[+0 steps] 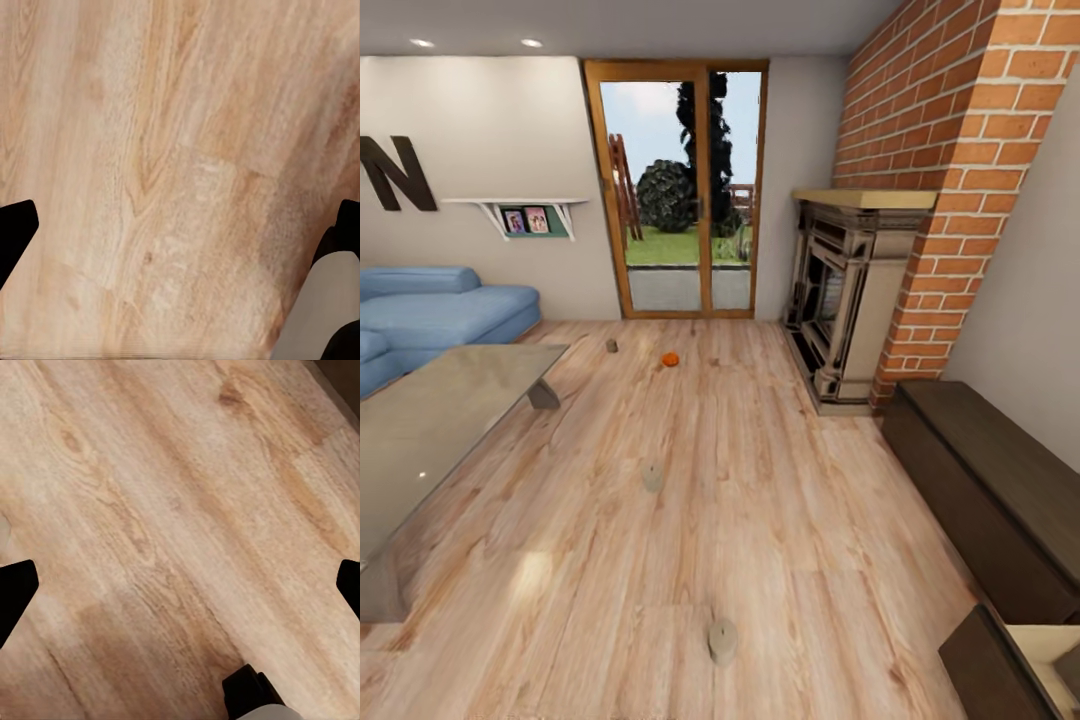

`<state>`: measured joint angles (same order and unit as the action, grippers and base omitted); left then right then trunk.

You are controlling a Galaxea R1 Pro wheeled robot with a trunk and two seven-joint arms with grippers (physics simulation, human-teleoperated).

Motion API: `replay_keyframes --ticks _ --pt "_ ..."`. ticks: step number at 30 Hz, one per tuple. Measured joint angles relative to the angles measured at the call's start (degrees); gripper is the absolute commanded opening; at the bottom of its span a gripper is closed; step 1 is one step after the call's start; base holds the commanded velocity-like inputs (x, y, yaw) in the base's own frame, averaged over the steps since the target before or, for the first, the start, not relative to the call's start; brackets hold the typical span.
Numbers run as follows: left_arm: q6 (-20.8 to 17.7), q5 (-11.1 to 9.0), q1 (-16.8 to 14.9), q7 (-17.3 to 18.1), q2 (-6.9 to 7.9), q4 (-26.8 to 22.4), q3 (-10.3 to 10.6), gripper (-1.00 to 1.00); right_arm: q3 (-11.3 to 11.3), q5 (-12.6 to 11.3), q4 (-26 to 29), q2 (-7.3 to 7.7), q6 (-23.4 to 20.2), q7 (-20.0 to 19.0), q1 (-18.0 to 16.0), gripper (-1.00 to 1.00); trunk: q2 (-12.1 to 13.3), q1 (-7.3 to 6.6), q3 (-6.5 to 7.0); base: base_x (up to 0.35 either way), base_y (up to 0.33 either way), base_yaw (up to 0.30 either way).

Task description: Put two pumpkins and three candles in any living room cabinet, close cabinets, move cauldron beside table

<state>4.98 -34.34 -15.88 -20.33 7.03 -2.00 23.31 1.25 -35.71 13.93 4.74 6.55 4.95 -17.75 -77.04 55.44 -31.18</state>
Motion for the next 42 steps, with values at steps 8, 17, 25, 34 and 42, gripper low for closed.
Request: replay_keyframes --ticks 8,17,25,34,42 --pt "0.0 0.0 0.0 0.0 0.0 0.0 0.01 1.0 0.02 0.0 0.06 -0.11 0.0 -0.03 0.0 1.0 0.0 0.0 0.0 0.0 0.0 0.288" --pt "0.0 0.01 -0.01 0.01 -0.01 0.02 0.01 1.0 0.0 -0.01 0.1 -0.26 -0.01 -0.1 0.01 1.0 0.0 0.0 0.08 0.0 0.0 0.152" --pt "0.01 0.01 -0.02 0.01 -0.01 0.03 0.01 1.0 0.0 -0.01 0.05 -0.26 -0.01 -0.1 0.02 1.0 0.0 0.0 0.12 0.0 0.0 0.018" --pt "0.01 0.01 -0.02 0.01 -0.01 0.03 0.02 1.0 0.03 -0.01 0.03 -0.38 0.06 -0.1 0.02 1.0 0.0 0.0 0.12 0.0 0.0 0.0" --pt "0.01 0.01 -0.02 0.01 -0.01 0.03 0.01 1.0 0.06 -0.01 0.03 -0.44 0.08 -0.1 0.02 1.0 0.0 0.0 0.12 0.0 0.0 0.0"
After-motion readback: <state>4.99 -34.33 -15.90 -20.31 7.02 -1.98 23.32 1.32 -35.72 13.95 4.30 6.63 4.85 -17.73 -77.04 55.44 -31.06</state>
